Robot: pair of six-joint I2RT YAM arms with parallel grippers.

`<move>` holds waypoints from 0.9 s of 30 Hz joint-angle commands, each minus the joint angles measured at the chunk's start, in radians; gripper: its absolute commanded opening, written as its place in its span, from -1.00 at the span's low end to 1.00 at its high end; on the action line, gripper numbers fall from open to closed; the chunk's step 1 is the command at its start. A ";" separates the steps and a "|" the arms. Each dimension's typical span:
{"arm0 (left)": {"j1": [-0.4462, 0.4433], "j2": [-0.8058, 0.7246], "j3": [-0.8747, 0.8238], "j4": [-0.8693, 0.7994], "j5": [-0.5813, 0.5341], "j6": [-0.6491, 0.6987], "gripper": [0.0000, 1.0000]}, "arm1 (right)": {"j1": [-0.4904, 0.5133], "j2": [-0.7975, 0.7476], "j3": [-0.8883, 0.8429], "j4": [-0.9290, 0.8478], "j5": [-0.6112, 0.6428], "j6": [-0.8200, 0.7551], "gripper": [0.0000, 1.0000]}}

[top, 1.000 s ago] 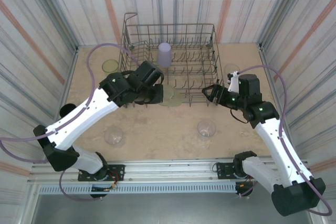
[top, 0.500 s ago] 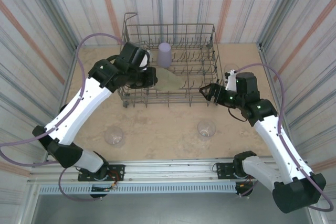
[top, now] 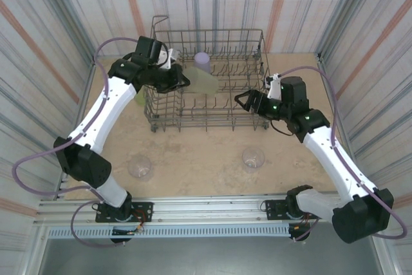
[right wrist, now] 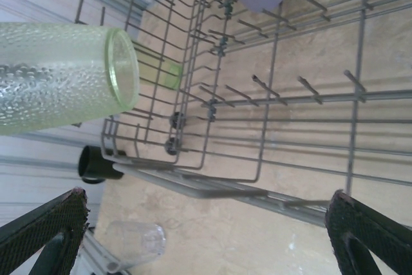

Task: Load the cups into the dish rack

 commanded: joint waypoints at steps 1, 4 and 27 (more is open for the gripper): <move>0.025 0.007 -0.028 0.138 0.158 -0.051 -1.00 | 0.013 0.027 0.024 0.130 -0.069 0.062 0.97; 0.047 0.020 -0.072 0.237 0.219 -0.113 -1.00 | 0.013 0.048 0.020 0.210 -0.108 0.083 0.97; 0.078 0.103 -0.238 0.754 0.440 -0.580 -1.00 | -0.085 0.246 0.035 0.678 -0.308 0.362 0.97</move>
